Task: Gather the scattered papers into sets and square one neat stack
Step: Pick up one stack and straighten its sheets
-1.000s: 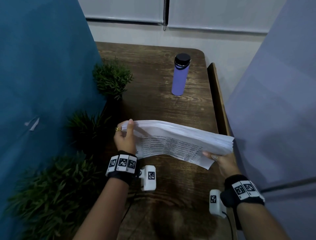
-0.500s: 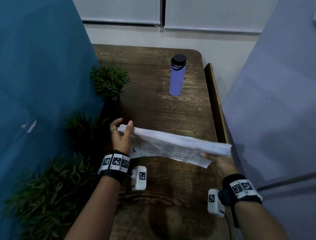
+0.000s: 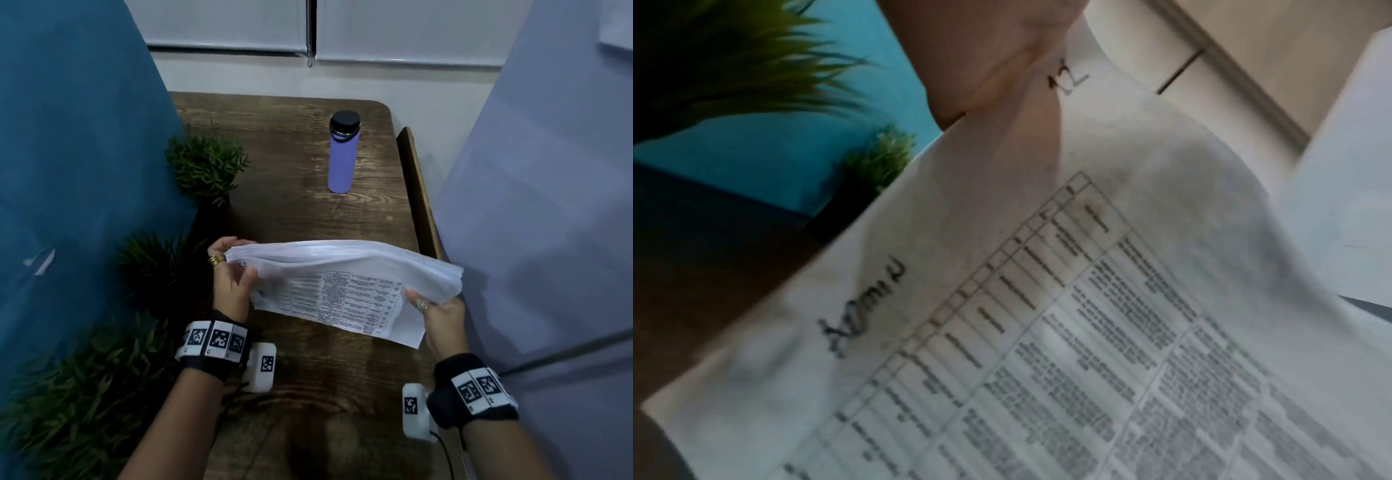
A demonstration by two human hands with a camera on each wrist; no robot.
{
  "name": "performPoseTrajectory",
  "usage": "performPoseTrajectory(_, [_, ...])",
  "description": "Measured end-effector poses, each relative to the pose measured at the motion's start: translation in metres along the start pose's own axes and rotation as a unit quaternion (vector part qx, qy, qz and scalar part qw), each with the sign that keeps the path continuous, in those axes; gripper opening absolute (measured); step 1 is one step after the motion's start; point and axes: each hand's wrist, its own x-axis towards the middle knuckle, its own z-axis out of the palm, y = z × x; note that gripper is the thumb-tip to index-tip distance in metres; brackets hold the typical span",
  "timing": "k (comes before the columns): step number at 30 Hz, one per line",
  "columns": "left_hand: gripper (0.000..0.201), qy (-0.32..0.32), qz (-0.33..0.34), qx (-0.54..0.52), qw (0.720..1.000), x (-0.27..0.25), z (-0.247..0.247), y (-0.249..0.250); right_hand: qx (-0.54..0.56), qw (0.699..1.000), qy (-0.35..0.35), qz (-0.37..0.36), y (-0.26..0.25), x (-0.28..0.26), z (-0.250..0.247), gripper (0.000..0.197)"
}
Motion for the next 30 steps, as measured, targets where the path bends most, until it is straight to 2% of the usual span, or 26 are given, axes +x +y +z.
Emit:
performPoseTrajectory(2, [0.069, -0.032, 0.020, 0.084, 0.996, -0.003, -0.004, -0.005, -0.001, 1.000, -0.005, -0.019, -0.006, 0.007, -0.005, 0.030])
performPoseTrajectory(4, [0.074, -0.032, 0.021, 0.163, 0.986, -0.006, -0.005, -0.013, 0.016, 0.999, -0.014, -0.029, -0.012, 0.012, -0.008, 0.044])
performPoseTrajectory(6, [0.057, -0.024, -0.014, 0.164, 0.986, -0.011, -0.003, -0.022, 0.025, 0.999, -0.020, -0.016, -0.013, 0.015, -0.009, 0.056])
performPoseTrajectory(8, [0.032, 0.000, -0.075, 0.164, 0.984, -0.015, 0.003, -0.029, -0.001, 0.999, -0.039, 0.003, -0.006, 0.015, -0.008, 0.044])
performPoseTrajectory(9, [0.028, 0.014, -0.114, 0.170, 0.979, -0.018, 0.005, -0.033, -0.020, 0.998, -0.051, 0.015, -0.001, 0.012, -0.007, 0.036])
performPoseTrajectory(11, [0.037, 0.020, -0.151, 0.192, 0.969, -0.028, 0.007, -0.043, -0.053, 0.995, -0.069, 0.040, 0.008, 0.002, -0.007, 0.036])
performPoseTrajectory(14, [0.038, 0.017, -0.144, 0.210, 0.967, -0.030, 0.010, -0.046, -0.048, 0.995, -0.060, 0.056, 0.013, -0.004, -0.007, 0.038])
performPoseTrajectory(18, [0.040, 0.028, -0.179, 0.146, 0.973, -0.022, 0.009, -0.043, -0.022, 0.998, -0.026, 0.047, 0.014, -0.001, -0.002, 0.027])
performPoseTrajectory(22, [0.044, 0.035, -0.196, 0.120, 0.973, -0.023, 0.009, -0.042, -0.037, 0.997, -0.027, 0.060, 0.017, 0.000, -0.002, 0.029])
performPoseTrajectory(24, [0.040, 0.037, -0.205, 0.139, 0.968, -0.026, 0.012, -0.044, -0.048, 0.995, -0.032, 0.077, 0.024, -0.001, -0.005, 0.039])
performPoseTrajectory(26, [0.038, 0.041, -0.213, 0.132, 0.967, -0.026, 0.015, -0.042, -0.041, 0.997, -0.027, 0.055, 0.020, -0.001, -0.003, 0.051])
performPoseTrajectory(28, [0.038, 0.047, -0.216, 0.115, 0.969, -0.026, 0.012, -0.042, 0.009, 1.000, -0.018, 0.003, 0.007, -0.005, 0.002, 0.054])
performPoseTrajectory(30, [0.040, 0.043, -0.219, 0.126, 0.967, -0.025, 0.007, -0.046, 0.056, 0.997, 0.027, -0.051, -0.007, -0.007, 0.010, 0.055])
